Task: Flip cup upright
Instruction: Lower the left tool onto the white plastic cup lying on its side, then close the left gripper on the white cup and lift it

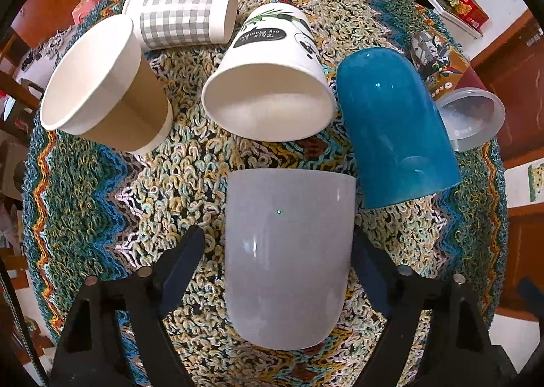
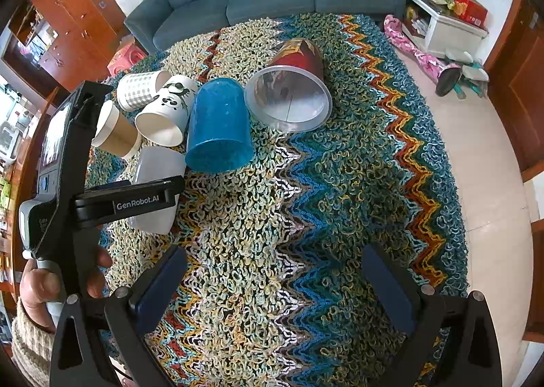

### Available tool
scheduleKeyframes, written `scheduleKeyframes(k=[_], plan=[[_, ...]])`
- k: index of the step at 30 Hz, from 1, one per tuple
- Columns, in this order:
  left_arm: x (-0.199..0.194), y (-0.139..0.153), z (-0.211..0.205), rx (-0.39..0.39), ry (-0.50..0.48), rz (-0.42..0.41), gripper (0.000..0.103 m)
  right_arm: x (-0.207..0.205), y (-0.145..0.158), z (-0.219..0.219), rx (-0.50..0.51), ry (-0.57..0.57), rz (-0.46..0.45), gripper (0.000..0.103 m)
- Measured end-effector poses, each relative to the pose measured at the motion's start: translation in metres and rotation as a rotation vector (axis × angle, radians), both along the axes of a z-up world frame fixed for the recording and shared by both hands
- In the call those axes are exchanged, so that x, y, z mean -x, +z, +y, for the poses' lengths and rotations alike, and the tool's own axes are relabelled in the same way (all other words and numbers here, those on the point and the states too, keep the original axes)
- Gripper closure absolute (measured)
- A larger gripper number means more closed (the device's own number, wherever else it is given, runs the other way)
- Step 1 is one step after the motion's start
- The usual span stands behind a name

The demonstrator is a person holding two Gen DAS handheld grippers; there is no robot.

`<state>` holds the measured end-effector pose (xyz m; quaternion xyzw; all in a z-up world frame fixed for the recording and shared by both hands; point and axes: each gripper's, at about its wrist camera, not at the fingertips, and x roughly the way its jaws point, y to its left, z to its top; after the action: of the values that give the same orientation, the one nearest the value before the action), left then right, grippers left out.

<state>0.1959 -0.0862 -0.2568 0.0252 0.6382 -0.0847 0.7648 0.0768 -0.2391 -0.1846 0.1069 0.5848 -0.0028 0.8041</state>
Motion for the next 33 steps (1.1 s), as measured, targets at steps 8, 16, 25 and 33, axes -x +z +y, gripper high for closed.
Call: scheduleKeyframes(k=[8, 16, 25, 33], plan=[[-0.004, -0.017, -0.007, 0.02, 0.019, 0.043, 0.032, 0.0, -0.002, 0.001, -0.001, 0.003, 0.006, 0.001], [0.005, -0.009, 0.0, 0.032, 0.021, 0.003, 0.032, 0.001, -0.003, 0.007, 0.006, 0.018, 0.01, 0.001], [0.032, 0.016, 0.021, 0.053, 0.035, -0.038, 0.032, 0.006, 0.002, 0.013, 0.02, 0.03, 0.005, 0.001], [0.068, 0.044, 0.034, 0.058, 0.032, -0.057, 0.032, 0.017, 0.01, 0.024, 0.044, 0.05, 0.008, 0.001]])
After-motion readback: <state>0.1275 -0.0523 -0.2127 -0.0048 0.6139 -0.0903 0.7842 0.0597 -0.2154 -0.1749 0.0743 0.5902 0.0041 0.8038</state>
